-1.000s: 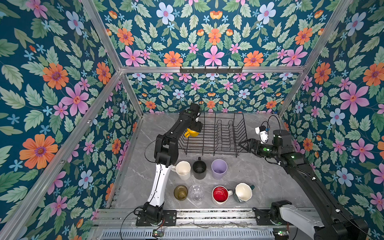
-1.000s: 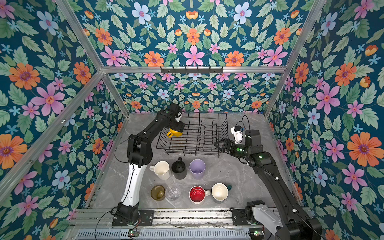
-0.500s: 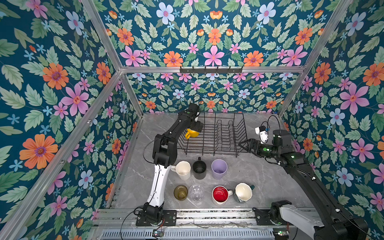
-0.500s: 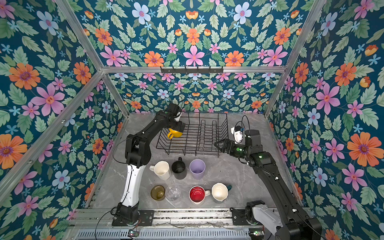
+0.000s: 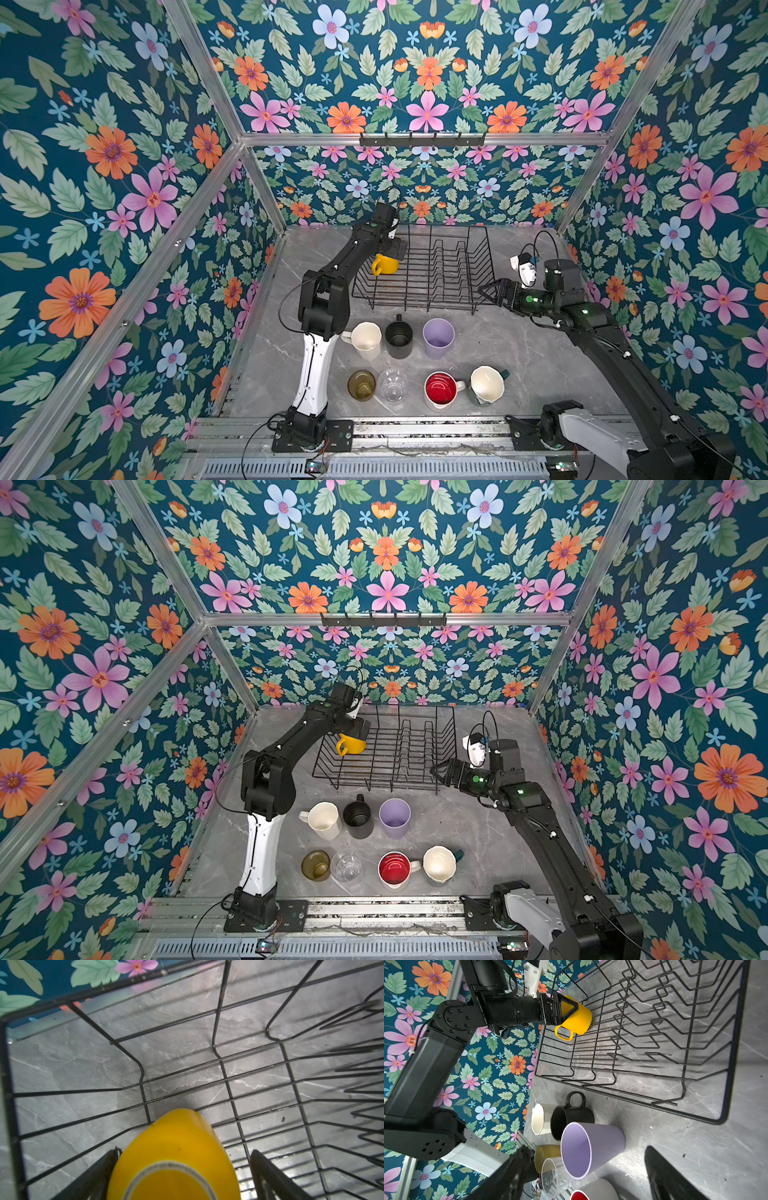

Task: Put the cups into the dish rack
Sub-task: 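Lower the yellow mug upright into the rack's far corner with the left gripper, then grasp the dark green mug with the right gripper while the left gripper rises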

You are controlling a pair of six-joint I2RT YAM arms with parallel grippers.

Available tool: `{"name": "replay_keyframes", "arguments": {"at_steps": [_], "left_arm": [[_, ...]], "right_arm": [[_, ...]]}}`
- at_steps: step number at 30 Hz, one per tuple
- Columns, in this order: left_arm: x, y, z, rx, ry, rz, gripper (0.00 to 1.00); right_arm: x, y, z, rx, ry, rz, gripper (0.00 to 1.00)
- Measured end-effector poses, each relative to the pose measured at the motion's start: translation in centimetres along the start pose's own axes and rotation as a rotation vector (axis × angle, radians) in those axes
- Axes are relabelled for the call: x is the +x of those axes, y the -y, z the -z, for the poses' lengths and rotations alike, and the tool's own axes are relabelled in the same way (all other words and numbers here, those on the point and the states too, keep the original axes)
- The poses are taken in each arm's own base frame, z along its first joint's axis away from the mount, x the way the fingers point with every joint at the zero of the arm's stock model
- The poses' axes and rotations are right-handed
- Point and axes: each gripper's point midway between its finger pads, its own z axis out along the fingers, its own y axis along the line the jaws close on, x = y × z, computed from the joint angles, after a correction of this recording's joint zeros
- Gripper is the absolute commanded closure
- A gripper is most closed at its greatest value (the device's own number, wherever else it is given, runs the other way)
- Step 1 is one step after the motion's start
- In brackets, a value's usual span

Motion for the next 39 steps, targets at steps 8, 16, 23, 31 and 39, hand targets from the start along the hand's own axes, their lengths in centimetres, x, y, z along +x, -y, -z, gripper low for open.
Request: {"name": "replay_keyframes", "arguments": {"at_steps": [8,16,23,31,39], "left_arm": [[-3.1,0.1,6.7,0.025,0.219,0.030,0.00],[-3.6,0.5,15.3,0.089,0.594,0.087,0.00],[-3.9,0.9,21.0,0.146,0.827,0.111,0.00],[-4.5,0.0,23.2,0.123,0.898,0.154,0.01],[-3.7,-0.5,23.3,0.107,0.891,0.187,0.00]], "right_arm": [[1.3,0.3,-0.5,0.111,-0.047,0.068,0.22],[5.3,2.1,-0.3,0.285,-0.155,0.129,0.33],[11.1,3.3,1.5,0.411,-0.300,0.165,0.43],[15.7,4.8,4.9,0.545,-0.366,0.084,0.48],[19.0,5.4,6.3,0.636,-0.403,-0.010,0.53]]}}
